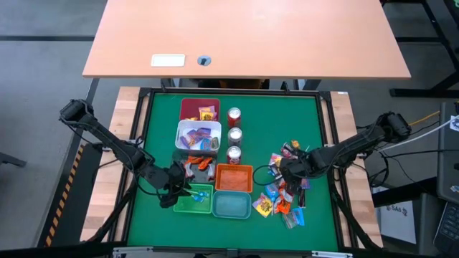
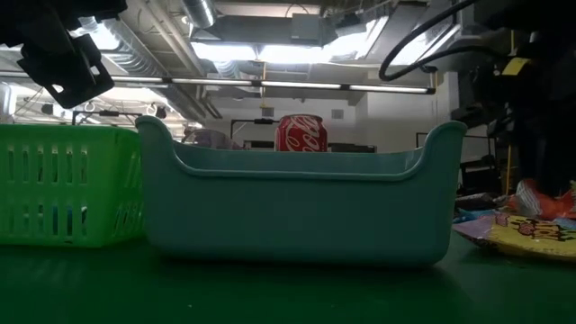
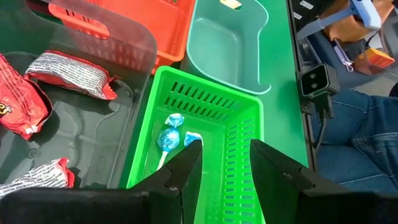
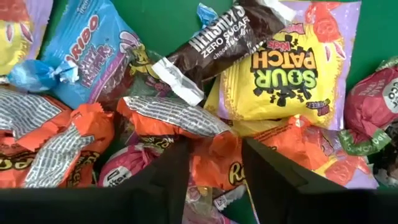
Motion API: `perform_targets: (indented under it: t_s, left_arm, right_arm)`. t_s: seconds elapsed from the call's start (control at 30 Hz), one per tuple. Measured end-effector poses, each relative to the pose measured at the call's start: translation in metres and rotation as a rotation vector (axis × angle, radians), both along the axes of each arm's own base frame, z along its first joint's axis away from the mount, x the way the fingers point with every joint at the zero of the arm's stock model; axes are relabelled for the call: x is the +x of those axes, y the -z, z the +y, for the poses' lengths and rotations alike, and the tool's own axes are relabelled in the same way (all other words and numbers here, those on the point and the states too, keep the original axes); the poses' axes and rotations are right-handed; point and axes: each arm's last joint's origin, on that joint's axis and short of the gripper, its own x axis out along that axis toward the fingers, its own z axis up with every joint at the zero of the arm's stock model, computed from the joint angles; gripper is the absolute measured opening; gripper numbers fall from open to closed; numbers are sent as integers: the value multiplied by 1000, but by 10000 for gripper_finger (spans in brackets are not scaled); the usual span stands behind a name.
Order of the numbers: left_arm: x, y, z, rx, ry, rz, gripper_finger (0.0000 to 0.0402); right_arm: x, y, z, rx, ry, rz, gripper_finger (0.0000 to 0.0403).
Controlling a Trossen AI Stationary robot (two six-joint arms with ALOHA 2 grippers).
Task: Sort candy
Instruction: Put the orange chocolate into the black bin
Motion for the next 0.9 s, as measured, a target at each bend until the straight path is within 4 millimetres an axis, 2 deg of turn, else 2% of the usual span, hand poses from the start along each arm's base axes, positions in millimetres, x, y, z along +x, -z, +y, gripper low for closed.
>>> perform_targets:
  t_s: [0.27, 0.33, 0.47, 0.63, 0.9]
  left_arm:
    - [0, 0, 0, 10, -15, -8, 124]
    - [0, 0, 0, 10, -15, -8, 124]
    - [1, 0, 0, 8, -15, -11, 124]
    - [1, -2, 0, 2, -19, -26, 124]
    - [2, -2, 1, 24, -55, -45, 124]
  right_arm:
    - [0, 0, 0, -1, -1, 4, 24]
    - [0, 0, 0, -1, -1, 4, 7]
    - [0, 0, 0, -1, -1, 4, 18]
    - [0, 0, 0, -1, -2, 4, 3]
    - [-1, 0, 1, 37, -22, 20, 2]
